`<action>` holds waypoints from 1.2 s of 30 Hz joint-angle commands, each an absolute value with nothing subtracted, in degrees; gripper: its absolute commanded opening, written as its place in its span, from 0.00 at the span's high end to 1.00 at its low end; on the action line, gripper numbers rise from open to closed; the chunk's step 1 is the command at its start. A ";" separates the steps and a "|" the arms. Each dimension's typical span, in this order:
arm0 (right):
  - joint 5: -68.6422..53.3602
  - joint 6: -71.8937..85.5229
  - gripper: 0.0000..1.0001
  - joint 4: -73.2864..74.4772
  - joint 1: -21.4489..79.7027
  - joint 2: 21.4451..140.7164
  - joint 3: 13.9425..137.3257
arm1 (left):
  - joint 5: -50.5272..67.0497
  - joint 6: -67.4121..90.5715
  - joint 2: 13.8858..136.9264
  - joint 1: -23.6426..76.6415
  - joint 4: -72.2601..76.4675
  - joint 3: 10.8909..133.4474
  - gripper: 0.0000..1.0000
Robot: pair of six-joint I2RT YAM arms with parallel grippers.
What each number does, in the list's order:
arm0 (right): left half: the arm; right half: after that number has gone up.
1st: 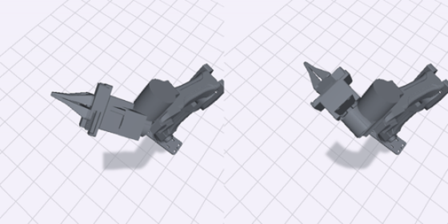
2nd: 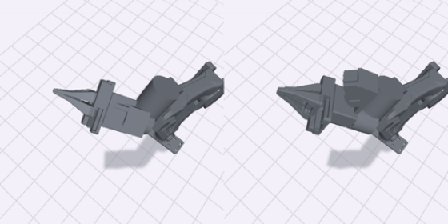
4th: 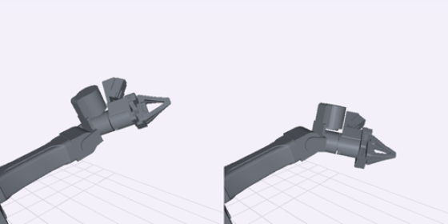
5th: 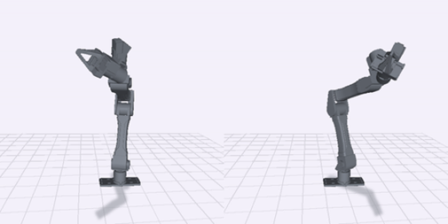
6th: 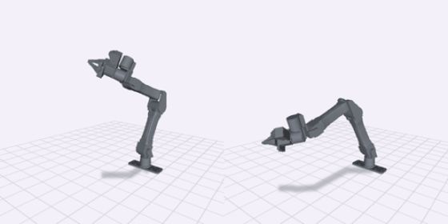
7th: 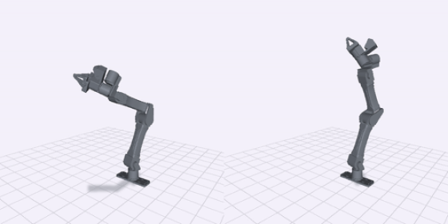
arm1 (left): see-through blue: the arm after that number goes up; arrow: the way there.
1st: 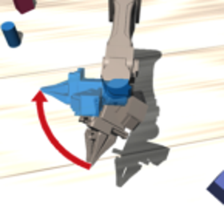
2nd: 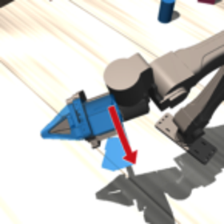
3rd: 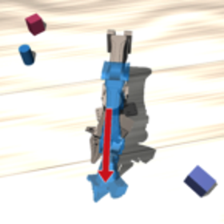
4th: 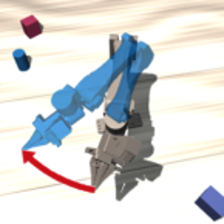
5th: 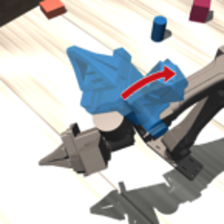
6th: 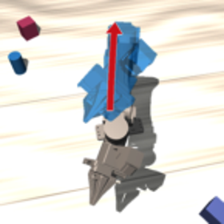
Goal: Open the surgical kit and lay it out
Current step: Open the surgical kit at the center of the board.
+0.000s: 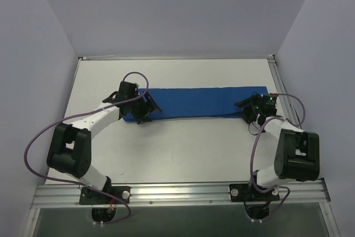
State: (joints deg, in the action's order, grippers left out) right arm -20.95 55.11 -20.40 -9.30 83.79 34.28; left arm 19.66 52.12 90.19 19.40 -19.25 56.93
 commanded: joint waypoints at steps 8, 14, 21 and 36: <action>-19.86 54.84 0.48 -21.62 -9.14 82.70 32.08 | 20.92 51.33 89.91 19.16 -17.84 58.88 0.21; -20.57 57.03 0.52 -27.06 -9.05 85.33 30.85 | 21.71 51.59 90.35 19.16 -17.58 59.15 0.22; -22.49 59.06 0.58 -33.65 -9.05 90.70 30.94 | 21.53 51.50 90.17 19.07 -17.49 58.89 0.23; -25.66 66.62 1.00 -35.78 -6.42 87.19 34.36 | 21.80 53.52 89.56 19.34 -15.12 56.52 0.23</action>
State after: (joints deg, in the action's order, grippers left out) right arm -23.86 65.36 -36.16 -7.29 90.43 31.24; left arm 20.91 52.45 90.24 19.40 -18.55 56.93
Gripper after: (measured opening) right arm 0.075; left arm 0.759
